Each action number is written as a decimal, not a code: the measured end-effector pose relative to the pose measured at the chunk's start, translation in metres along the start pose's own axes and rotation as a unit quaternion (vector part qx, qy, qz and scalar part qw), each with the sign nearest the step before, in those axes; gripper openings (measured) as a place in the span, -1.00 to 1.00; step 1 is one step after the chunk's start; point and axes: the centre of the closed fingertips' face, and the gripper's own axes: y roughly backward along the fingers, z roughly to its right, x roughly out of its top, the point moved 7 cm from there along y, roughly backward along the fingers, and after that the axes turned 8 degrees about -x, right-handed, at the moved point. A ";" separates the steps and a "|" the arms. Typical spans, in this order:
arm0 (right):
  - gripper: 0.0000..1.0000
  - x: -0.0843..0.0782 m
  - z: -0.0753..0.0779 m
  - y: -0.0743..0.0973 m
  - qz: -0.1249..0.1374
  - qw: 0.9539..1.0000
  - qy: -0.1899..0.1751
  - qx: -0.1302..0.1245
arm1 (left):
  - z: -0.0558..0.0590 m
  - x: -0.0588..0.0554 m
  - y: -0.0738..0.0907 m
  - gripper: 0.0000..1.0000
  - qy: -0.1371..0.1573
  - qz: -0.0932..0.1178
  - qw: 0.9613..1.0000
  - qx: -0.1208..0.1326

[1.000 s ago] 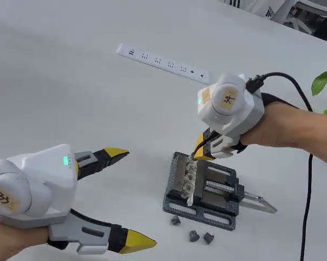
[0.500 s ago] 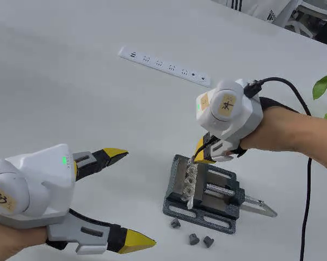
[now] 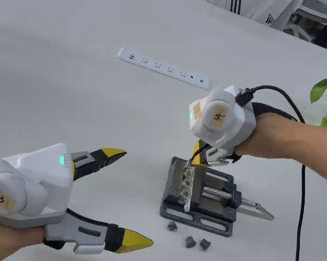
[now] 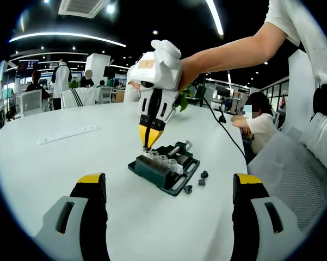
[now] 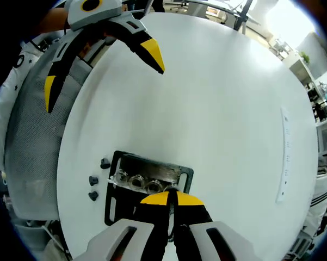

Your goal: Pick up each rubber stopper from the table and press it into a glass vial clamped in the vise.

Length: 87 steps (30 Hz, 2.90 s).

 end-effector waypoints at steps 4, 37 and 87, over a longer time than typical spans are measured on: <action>-1.00 0.000 -0.001 0.000 0.008 1.000 -0.013 -0.006 | 0.001 0.003 0.001 0.93 -0.003 0.001 1.000 0.001; -1.00 -0.010 0.003 0.005 0.052 0.995 -0.086 -0.025 | 0.008 0.014 0.008 0.92 -0.018 -0.005 1.000 0.007; -0.27 -0.069 -0.076 0.087 0.201 0.927 -0.276 -0.158 | 0.040 0.034 0.001 0.91 -0.043 -0.037 0.998 -0.030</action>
